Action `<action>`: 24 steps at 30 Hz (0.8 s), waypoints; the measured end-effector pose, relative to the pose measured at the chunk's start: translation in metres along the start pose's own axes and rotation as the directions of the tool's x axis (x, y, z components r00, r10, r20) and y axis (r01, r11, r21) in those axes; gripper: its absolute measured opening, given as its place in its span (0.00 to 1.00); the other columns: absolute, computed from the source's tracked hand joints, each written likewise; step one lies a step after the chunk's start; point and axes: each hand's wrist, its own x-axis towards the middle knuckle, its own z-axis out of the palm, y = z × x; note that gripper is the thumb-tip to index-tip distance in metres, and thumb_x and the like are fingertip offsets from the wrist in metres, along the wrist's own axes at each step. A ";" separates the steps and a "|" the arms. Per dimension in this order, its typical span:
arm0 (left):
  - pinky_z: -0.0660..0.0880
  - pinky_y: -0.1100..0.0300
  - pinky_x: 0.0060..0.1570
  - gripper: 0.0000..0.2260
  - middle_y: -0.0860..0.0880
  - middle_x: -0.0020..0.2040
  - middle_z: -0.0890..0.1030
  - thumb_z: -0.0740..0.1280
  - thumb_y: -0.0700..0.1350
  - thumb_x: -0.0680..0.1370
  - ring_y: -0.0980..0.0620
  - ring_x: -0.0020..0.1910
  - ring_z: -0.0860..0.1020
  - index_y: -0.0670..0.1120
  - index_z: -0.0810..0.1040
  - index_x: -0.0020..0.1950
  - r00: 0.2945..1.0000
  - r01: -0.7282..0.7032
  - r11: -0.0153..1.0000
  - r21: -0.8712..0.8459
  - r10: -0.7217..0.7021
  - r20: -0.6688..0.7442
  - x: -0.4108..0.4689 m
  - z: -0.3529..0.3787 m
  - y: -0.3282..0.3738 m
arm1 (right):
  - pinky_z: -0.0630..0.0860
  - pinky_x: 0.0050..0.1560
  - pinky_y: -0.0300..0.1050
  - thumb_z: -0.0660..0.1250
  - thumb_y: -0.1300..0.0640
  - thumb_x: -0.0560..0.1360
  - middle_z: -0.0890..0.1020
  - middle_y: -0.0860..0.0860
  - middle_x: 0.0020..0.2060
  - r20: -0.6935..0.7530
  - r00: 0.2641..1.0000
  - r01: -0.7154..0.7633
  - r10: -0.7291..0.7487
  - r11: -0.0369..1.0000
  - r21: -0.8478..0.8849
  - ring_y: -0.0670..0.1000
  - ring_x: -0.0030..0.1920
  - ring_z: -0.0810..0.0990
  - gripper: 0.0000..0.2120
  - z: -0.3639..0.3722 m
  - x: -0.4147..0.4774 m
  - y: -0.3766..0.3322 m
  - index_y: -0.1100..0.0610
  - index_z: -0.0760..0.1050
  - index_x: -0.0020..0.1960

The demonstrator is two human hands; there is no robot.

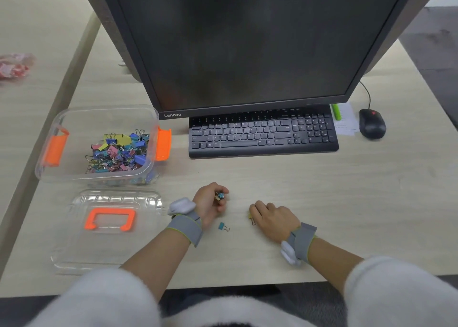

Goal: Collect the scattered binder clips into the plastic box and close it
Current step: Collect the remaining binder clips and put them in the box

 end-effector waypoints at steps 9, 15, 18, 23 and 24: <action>0.56 0.68 0.19 0.20 0.52 0.22 0.63 0.64 0.50 0.78 0.55 0.20 0.59 0.47 0.62 0.28 0.997 -0.034 0.961 0.275 0.013 0.075 -0.001 -0.008 0.001 | 0.69 0.30 0.44 0.51 0.68 0.73 0.75 0.57 0.51 0.289 0.956 0.012 -0.050 0.991 0.130 0.56 0.39 0.77 0.16 0.007 0.001 0.015 0.62 0.64 0.60; 0.61 0.64 0.24 0.21 0.51 0.25 0.67 0.61 0.50 0.79 0.53 0.24 0.63 0.46 0.65 0.28 0.969 -0.247 0.642 0.726 0.161 0.187 0.000 -0.015 0.004 | 0.72 0.49 0.49 0.53 0.63 0.79 0.72 0.56 0.53 0.505 0.742 -0.667 0.441 0.556 0.495 0.58 0.47 0.75 0.09 0.005 0.013 0.030 0.59 0.70 0.55; 0.63 0.62 0.31 0.20 0.52 0.28 0.69 0.61 0.52 0.79 0.53 0.29 0.66 0.46 0.66 0.29 0.955 -0.295 0.404 0.866 0.152 0.255 0.002 -0.019 0.002 | 0.73 0.33 0.41 0.55 0.69 0.76 0.75 0.56 0.39 0.606 0.565 -0.787 0.560 0.143 0.601 0.53 0.32 0.75 0.09 0.005 0.020 0.036 0.61 0.72 0.48; 0.66 0.59 0.42 0.15 0.54 0.33 0.70 0.64 0.56 0.76 0.49 0.39 0.69 0.49 0.69 0.35 0.935 -0.354 0.104 0.929 0.006 0.355 0.001 -0.019 0.003 | 0.63 0.18 0.33 0.54 0.66 0.80 0.70 0.54 0.30 0.774 0.423 -0.621 0.471 -0.472 0.626 0.50 0.23 0.65 0.12 -0.003 0.025 0.038 0.60 0.70 0.40; 0.67 0.58 0.42 0.14 0.53 0.35 0.72 0.66 0.57 0.74 0.49 0.40 0.70 0.49 0.69 0.36 0.927 -0.373 0.035 0.927 -0.034 0.374 0.000 -0.019 0.004 | 0.60 0.18 0.31 0.54 0.66 0.79 0.68 0.54 0.29 0.802 0.402 -0.625 0.442 -0.508 0.593 0.49 0.22 0.63 0.11 -0.006 0.026 0.038 0.59 0.69 0.40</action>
